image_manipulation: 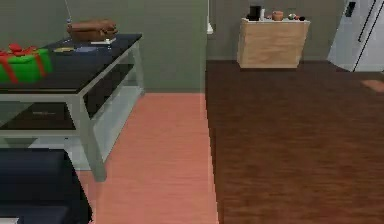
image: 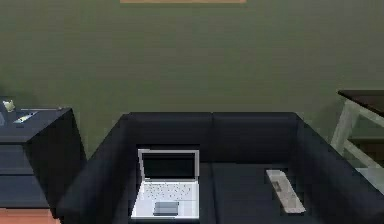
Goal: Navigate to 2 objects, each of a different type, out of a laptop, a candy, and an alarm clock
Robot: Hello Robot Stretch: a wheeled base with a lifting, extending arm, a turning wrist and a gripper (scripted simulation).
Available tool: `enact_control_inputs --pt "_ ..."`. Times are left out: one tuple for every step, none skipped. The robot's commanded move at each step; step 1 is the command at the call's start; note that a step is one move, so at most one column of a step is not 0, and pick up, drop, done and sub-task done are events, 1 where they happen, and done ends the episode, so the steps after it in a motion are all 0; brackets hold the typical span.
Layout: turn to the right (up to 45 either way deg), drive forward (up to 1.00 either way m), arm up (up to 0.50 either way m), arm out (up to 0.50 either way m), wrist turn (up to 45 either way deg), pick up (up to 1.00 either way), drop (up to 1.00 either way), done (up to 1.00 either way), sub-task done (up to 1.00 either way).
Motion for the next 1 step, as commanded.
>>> enact_control_inputs --pt "45.0 0.0 0.0 0.0 0.0 0.0 0.0 0.0 0.0"
